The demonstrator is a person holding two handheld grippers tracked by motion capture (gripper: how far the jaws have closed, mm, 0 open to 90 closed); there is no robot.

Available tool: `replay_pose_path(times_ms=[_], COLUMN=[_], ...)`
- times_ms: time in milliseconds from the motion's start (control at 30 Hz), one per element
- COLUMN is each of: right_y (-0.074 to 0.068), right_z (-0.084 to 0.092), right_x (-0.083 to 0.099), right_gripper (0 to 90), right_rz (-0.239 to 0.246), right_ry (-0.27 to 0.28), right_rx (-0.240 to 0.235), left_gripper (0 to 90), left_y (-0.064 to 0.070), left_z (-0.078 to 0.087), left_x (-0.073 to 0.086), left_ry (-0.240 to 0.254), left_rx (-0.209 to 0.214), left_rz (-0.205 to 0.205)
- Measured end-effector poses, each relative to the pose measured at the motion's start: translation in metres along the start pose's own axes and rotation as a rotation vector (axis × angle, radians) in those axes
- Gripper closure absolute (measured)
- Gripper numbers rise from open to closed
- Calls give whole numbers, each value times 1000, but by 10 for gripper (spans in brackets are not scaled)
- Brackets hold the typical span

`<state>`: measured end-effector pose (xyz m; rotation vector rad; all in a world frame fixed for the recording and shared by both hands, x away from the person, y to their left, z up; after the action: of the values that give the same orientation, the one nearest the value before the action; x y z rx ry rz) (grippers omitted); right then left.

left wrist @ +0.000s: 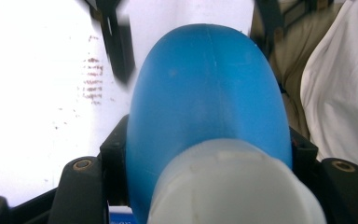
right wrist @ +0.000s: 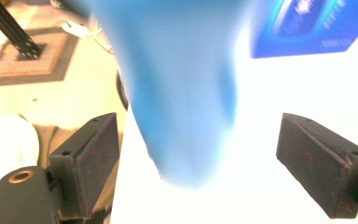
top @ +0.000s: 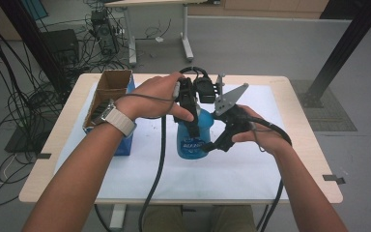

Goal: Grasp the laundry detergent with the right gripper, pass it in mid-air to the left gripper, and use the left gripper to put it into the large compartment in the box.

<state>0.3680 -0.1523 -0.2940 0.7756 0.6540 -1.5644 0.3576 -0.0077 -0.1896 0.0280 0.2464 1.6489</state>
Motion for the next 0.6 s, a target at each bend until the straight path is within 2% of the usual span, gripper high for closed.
replay_pose_path(times_ms=[100,233,367,500,600], right_y=[4,8,13,16,19], right_z=[16,34,51,65,75], right_x=[8,17,25,31,35], right_gripper=[130,127,105,108,88], right_rz=[-11,-44,-86,-103,-127], right_ry=[-25,-147,-249,-362,-420], right_rx=[27,63,104,145,176], left_gripper=[378,378,378,378,378], left_y=[0,0,0,-2,-3], left_z=[1,4,10,15,18], left_x=[1,3,6,8,10], left_ry=[-14,-26,-14,-9,-16], left_rx=[-13,-32,-49,-87,-108], left_rz=[15,59,115,170,203])
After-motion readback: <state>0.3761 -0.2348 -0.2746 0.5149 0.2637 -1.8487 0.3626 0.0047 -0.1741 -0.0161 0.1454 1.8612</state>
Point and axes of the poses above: each handheld gripper's, and its own axes: z roughly backward along the jaws, x roughly out of its underside, y roughly to its right, the point moved 1 cm from there along -z, roughly forward along the jaws, and after that the axes turned 8 degrees about x, right-handed, at the moved point
